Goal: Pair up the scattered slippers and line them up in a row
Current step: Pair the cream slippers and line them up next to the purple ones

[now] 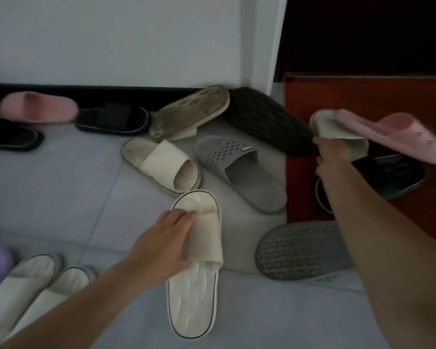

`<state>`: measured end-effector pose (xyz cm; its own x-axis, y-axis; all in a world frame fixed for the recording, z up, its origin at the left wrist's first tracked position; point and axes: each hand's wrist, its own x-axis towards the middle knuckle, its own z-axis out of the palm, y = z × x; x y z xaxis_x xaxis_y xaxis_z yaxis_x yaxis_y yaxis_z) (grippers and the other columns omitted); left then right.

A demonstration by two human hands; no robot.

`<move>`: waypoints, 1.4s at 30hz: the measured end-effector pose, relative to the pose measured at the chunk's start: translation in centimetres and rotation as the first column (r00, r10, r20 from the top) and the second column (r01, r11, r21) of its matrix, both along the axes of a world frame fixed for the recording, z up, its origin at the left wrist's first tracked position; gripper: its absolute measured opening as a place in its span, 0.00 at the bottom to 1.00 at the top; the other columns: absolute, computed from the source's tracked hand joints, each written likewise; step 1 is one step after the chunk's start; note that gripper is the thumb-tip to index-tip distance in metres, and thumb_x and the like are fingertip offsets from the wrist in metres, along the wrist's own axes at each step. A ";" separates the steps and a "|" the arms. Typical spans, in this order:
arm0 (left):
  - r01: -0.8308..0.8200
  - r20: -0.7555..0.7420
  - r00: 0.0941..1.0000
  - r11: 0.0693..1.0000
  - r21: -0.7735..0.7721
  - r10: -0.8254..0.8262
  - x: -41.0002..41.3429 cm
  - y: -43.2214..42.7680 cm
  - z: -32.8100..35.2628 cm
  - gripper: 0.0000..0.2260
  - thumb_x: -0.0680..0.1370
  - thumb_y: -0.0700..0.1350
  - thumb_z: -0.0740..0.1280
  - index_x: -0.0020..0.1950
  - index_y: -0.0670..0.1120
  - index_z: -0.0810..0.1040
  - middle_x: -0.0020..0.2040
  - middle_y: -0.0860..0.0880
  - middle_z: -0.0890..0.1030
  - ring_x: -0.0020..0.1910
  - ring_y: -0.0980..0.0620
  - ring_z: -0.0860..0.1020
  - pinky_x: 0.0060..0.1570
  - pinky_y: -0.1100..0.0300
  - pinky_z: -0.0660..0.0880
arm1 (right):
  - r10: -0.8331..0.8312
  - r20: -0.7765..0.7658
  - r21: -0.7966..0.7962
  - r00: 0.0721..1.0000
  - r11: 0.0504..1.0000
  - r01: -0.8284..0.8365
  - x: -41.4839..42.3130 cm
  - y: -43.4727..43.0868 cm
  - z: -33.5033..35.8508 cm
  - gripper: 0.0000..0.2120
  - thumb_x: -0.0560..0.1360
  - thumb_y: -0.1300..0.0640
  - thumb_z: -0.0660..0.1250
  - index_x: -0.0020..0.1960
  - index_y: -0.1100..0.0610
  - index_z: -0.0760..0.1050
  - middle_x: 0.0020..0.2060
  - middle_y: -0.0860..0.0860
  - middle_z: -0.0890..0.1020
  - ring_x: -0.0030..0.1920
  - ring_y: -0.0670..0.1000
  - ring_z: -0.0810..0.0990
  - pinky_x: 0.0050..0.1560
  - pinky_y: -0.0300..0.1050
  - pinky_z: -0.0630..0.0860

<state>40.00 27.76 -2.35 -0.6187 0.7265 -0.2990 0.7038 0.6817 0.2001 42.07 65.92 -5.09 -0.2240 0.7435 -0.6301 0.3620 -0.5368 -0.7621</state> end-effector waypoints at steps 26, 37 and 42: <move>0.051 -0.177 0.984 0.985 0.164 -0.021 -1.1 1.5 8.6 0.39 0.65 0.52 0.73 0.71 0.51 0.58 0.65 0.53 0.65 0.65 0.51 0.64 0.54 0.53 0.74 | -0.115 -0.794 -0.261 0.597 0.951 -0.163 1.4 -10.0 14.2 0.05 0.72 0.59 0.70 0.41 0.54 0.74 0.26 0.48 0.77 0.24 0.44 0.75 0.23 0.35 0.71; 0.134 0.016 0.991 0.990 -0.049 -0.133 2.4 -9.7 6.6 0.37 0.67 0.60 0.70 0.69 0.47 0.60 0.65 0.50 0.65 0.64 0.48 0.65 0.58 0.50 0.72 | 0.025 -0.402 -0.416 0.915 0.885 -0.207 13.8 -30.4 9.5 0.04 0.72 0.61 0.70 0.42 0.61 0.76 0.23 0.52 0.76 0.23 0.46 0.75 0.23 0.36 0.75; 0.213 0.146 0.969 0.973 -0.088 -0.199 6.0 -13.7 0.3 0.34 0.67 0.55 0.71 0.67 0.47 0.61 0.64 0.49 0.65 0.64 0.47 0.65 0.55 0.52 0.72 | -0.116 -0.186 -0.614 0.976 0.789 -0.023 20.2 -37.0 2.4 0.06 0.73 0.64 0.68 0.40 0.66 0.74 0.25 0.58 0.79 0.24 0.50 0.80 0.26 0.40 0.79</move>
<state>46.00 14.02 -2.08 -0.4078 0.7952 -0.4488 0.8023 0.5467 0.2395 62.32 28.97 -2.66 -0.3730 0.2323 -0.8983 0.1992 -0.9255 -0.3221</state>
